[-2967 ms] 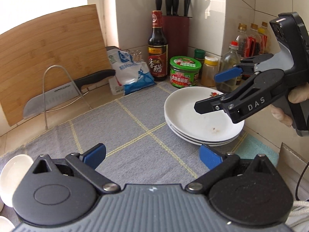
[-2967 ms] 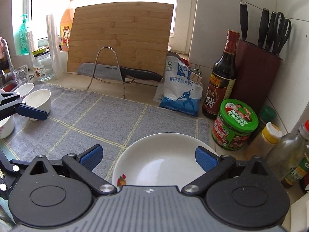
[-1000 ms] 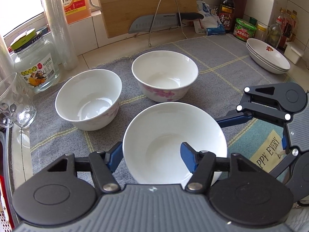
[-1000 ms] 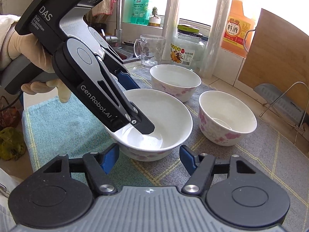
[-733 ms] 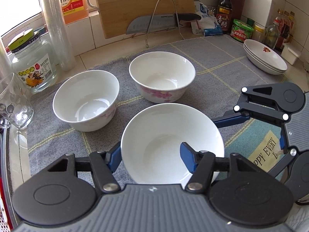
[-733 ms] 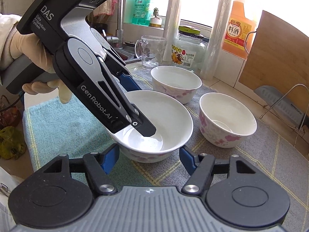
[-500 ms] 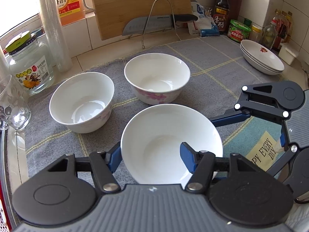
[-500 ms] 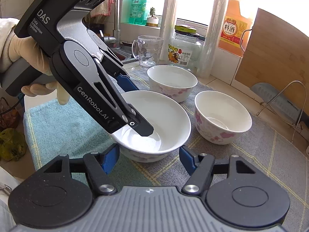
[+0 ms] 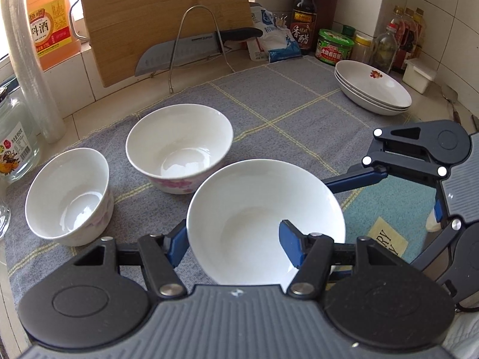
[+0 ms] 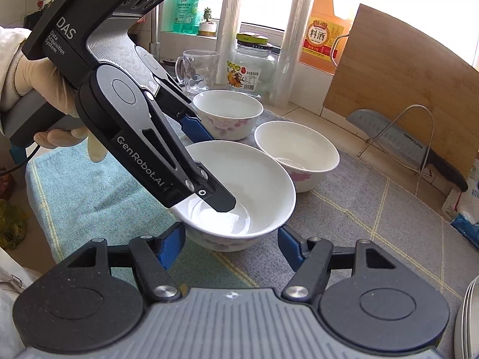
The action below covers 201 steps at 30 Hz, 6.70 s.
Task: Organize plates and bowls
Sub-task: 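Lift and carry the white bowl with the left tool across the towel, then lower the bowl onto the towel and open the left tool, then move the right tool to the plain white bowl and close on its rim, then lift the bowl with the right tool and carry it over the pink-flowered bowl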
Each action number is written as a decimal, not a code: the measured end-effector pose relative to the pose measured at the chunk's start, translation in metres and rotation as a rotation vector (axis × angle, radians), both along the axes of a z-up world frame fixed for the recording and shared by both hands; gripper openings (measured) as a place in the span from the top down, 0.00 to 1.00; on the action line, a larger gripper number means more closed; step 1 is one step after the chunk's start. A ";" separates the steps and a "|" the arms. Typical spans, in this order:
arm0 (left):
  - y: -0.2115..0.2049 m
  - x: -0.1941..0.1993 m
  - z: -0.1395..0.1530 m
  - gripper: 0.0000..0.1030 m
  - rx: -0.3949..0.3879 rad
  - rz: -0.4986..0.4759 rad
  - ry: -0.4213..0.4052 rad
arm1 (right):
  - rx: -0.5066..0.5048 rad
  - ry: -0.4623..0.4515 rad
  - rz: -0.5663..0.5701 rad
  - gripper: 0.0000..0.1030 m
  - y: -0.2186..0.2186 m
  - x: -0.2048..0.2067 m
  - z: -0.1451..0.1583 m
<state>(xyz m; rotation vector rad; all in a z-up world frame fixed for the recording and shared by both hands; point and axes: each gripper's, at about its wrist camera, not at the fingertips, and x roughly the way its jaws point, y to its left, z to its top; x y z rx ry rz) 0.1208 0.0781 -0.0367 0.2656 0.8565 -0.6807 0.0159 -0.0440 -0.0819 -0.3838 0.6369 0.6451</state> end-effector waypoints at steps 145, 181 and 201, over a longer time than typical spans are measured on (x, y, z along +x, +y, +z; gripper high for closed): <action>-0.028 0.043 -0.030 0.12 -0.053 0.408 -0.205 | 0.073 0.343 0.143 0.21 0.009 0.222 0.006; -0.055 -0.014 0.024 0.12 -0.080 0.293 -0.221 | 0.178 0.335 0.066 0.21 -0.047 0.152 0.063; -0.090 -0.056 0.027 0.12 -0.115 0.144 -0.183 | 0.179 0.316 -0.052 0.21 -0.101 0.088 0.063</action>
